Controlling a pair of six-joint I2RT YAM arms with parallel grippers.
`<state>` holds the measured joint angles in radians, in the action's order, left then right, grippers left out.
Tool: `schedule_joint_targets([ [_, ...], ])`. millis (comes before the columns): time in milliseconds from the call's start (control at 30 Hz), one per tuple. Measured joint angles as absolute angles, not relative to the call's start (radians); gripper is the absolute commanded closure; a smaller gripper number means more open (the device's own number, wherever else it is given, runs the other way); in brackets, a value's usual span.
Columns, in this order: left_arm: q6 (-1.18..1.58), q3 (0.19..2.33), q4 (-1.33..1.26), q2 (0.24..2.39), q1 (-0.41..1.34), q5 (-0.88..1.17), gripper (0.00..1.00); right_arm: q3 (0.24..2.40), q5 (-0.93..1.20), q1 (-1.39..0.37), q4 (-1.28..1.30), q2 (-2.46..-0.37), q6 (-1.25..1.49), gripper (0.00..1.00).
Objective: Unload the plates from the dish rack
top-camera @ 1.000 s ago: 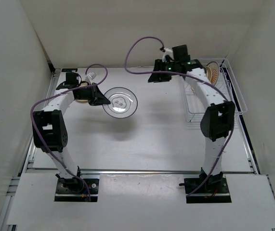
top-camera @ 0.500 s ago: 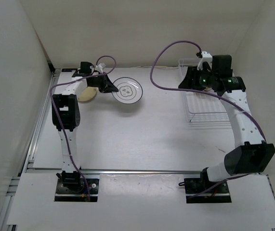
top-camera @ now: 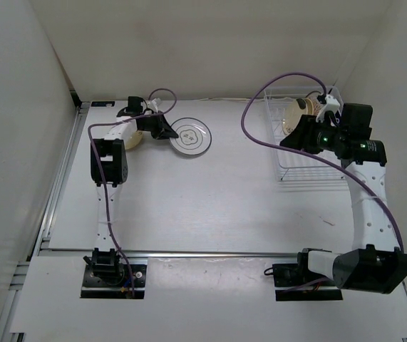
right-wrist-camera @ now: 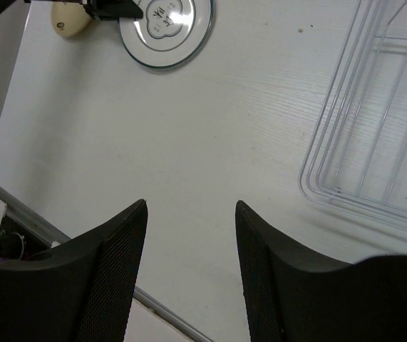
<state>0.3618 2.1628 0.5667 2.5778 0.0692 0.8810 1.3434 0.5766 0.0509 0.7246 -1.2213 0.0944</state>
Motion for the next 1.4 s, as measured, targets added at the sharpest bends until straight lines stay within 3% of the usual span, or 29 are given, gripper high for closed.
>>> schedule_joint_targets([
  [100, 0.369, 2.170, 0.568, 2.609, 0.067, 0.913, 0.89, 1.337, 0.599, 0.072, 0.724, -1.209, 0.102, 0.43],
  [267, 0.364, 2.182, 0.567, 2.612, 0.072, 0.914, 0.79, 1.317, 0.628, 0.074, 0.728, -1.211, 0.109, 0.43],
  [300, 0.363, 2.183, 0.567, 2.612, 0.074, 0.912, 0.72, 1.315, 0.633, 0.074, 0.729, -1.211, 0.110, 0.43],
  [400, 0.347, 2.184, 0.567, 2.613, 0.081, 0.870, 0.64, 1.314, 0.636, 0.074, 0.730, -1.211, 0.113, 0.43],
  [433, 0.342, 2.184, 0.569, 2.614, 0.083, 0.853, 0.53, 1.314, 0.636, 0.074, 0.730, -1.211, 0.113, 0.42],
  [533, 0.335, 2.191, 0.571, 2.614, 0.091, 0.828, 0.48, 1.314, 0.630, 0.074, 0.730, -1.211, 0.116, 0.42],
  [600, 0.331, 2.197, 0.567, 2.611, 0.099, 0.812, 0.33, 1.314, 0.622, 0.074, 0.730, -1.211, 0.116, 0.42],
  [800, 0.310, 2.200, 0.567, 2.574, 0.125, 0.733, 0.00, 1.314, 0.583, 0.102, 0.731, -1.211, 0.107, 0.42],
  [1400, 0.210, 2.067, 0.550, 2.445, 0.225, 0.210, 0.00, 1.470, 0.390, 0.181, 0.731, -1.314, 0.101, 0.39],
])
